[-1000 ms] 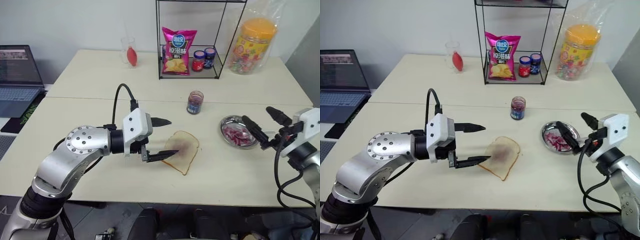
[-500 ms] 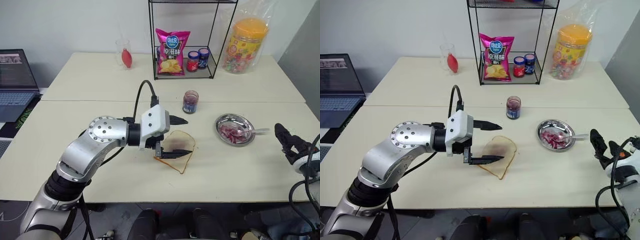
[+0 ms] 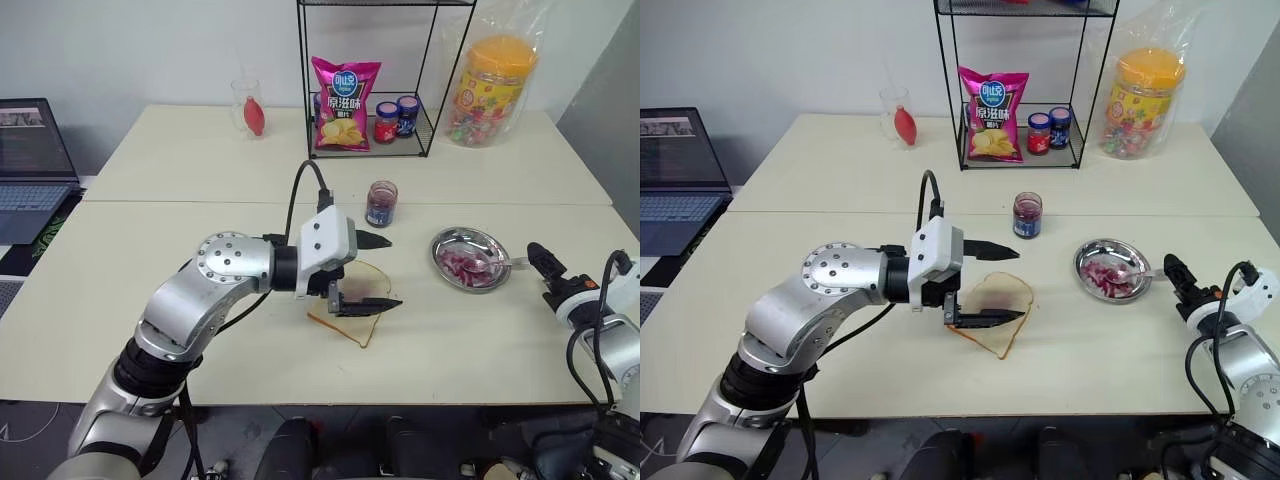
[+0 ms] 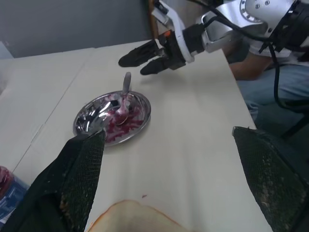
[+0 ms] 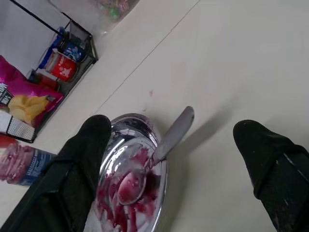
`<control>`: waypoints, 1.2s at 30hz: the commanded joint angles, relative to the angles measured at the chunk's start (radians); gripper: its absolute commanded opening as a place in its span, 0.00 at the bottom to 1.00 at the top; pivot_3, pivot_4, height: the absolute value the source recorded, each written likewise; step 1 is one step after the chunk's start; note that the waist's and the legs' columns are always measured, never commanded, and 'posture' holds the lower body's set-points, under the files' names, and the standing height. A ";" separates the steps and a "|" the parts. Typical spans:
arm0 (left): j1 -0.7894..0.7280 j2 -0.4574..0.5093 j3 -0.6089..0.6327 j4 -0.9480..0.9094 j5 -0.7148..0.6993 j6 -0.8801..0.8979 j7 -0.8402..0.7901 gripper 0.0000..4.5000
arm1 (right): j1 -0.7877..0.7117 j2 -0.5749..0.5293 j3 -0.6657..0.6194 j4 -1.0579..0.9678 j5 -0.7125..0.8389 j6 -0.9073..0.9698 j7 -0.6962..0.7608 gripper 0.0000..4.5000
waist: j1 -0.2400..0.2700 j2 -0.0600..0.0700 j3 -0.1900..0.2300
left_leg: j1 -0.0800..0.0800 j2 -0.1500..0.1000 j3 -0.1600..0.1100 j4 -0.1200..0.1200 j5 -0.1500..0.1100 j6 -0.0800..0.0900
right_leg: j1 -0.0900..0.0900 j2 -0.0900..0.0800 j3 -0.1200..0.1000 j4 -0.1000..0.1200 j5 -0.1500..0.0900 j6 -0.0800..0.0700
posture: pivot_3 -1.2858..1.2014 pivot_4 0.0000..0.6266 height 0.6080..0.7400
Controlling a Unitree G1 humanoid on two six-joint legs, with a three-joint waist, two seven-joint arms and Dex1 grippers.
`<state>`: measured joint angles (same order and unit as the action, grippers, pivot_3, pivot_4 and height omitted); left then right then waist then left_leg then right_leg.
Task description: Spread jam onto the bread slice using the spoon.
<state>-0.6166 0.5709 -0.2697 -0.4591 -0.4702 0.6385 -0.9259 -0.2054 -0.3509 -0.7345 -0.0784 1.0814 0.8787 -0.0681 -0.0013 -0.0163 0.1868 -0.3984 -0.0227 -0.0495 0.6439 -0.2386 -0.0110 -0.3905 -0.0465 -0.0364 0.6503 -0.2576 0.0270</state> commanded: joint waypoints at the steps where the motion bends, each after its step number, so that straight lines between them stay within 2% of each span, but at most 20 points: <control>1: -0.019 -0.007 0.008 -0.008 -0.007 0.005 -0.001 0.97 | -0.024 -0.017 -0.013 0.021 0.032 -0.017 0.013 1.00 | 0.000 0.000 0.000 | 0.000 0.000 0.000 0.000 0.000 0.000 | 0.000 0.000 0.000 0.000 0.000 0.000 | 0.52 0.24 1.00; 16: -0.045 -0.012 0.005 0.007 0.001 0.023 -0.014 0.97 | -0.100 -0.037 0.020 0.142 0.009 -0.046 0.095 1.00 | 0.000 0.001 0.000 | 0.000 0.000 0.001 0.001 0.000 0.000 | 0.000 0.000 0.001 0.001 0.000 -0.001 | 0.52 0.24 1.00; 17: -0.048 -0.012 0.003 0.010 0.003 0.023 -0.015 1.00 | -0.102 -0.038 0.021 0.151 0.005 -0.048 0.098 0.92 | 0.000 0.001 0.000 | 0.000 0.000 0.000 0.001 0.000 0.000 | 0.000 0.000 0.001 0.001 0.000 -0.001 | 0.52 0.24 1.00; 18: -0.050 -0.012 0.002 0.011 0.004 0.024 -0.015 1.00 | -0.104 -0.039 0.022 0.157 0.004 -0.049 0.101 0.91 | 0.000 0.001 0.000 | 0.000 0.000 0.000 0.001 0.000 0.000 | 0.000 0.000 0.001 0.001 0.000 -0.001 | 0.52 0.24 1.00; 21: -0.054 -0.012 0.003 0.016 0.006 0.024 -0.017 1.00 | -0.107 -0.038 0.023 0.172 0.014 -0.044 0.107 0.74 | 0.000 0.001 0.000 | 0.000 0.000 0.000 0.001 0.000 0.000 | 0.000 0.000 0.001 0.001 0.000 -0.001 | 0.52 0.24 1.00; 23: -0.058 -0.011 0.003 0.021 0.009 0.023 -0.018 1.00 | -0.110 -0.036 0.026 0.184 0.010 -0.050 0.111 0.67 | 0.000 0.001 0.000 | 0.000 0.000 0.001 0.001 0.000 0.000 | 0.000 0.000 0.001 0.001 0.000 -0.001 | 0.52 0.24 1.00; 27: -0.063 -0.014 -0.002 0.023 0.014 0.026 -0.016 1.00 | -0.119 -0.035 0.031 0.211 0.005 -0.063 0.128 0.47 | 0.000 0.001 0.000 | 0.000 0.000 0.001 0.001 0.000 0.000 | 0.000 0.000 0.001 0.001 0.001 -0.001 | 0.52 0.24 1.00; 28: -0.063 -0.014 -0.002 0.025 0.016 0.024 -0.018 1.00 | -0.121 -0.035 0.032 0.215 0.005 -0.065 0.133 0.39 | 0.000 0.001 0.000 | 0.000 0.000 0.001 0.001 0.000 0.000 | 0.000 0.000 0.001 0.001 0.000 -0.001 | 0.52 0.24 1.00; 29: -0.064 -0.014 -0.003 0.028 0.018 0.023 -0.018 1.00 | -0.124 -0.033 0.032 0.220 0.005 -0.068 0.139 0.36 | 0.000 0.001 0.000 | 0.000 0.000 0.001 0.001 0.000 0.000 | 0.000 0.000 0.001 0.002 0.000 -0.001 | 0.52 0.24 1.00; 35: -0.071 -0.018 0.001 0.034 0.022 0.025 -0.016 1.00 | -0.124 -0.028 0.031 0.236 0.015 -0.078 0.168 0.03 | 0.000 0.001 0.000 | 0.000 0.000 0.001 0.001 0.000 0.000 | 0.000 0.000 0.001 0.001 0.001 -0.001 | 0.52 0.24 1.00; 36: -0.072 -0.020 0.002 0.036 0.022 0.026 -0.015 1.00 | -0.122 -0.029 0.031 0.233 0.018 -0.078 0.173 0.02 | 0.000 0.001 0.000 | 0.000 0.000 0.001 0.001 0.000 0.000 | 0.000 0.000 0.001 0.001 0.001 -0.001 | 0.52 0.24 1.00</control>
<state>-0.6628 0.5582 -0.2733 -0.4157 -0.4518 0.6690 -0.9449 -0.3223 -0.3719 -0.6950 0.1785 1.0848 0.8130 0.0846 -0.0017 -0.0156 0.1866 -0.3980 -0.0226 -0.0489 0.6447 -0.2386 -0.0109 -0.3907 -0.0461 -0.0355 0.6517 -0.2568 0.0257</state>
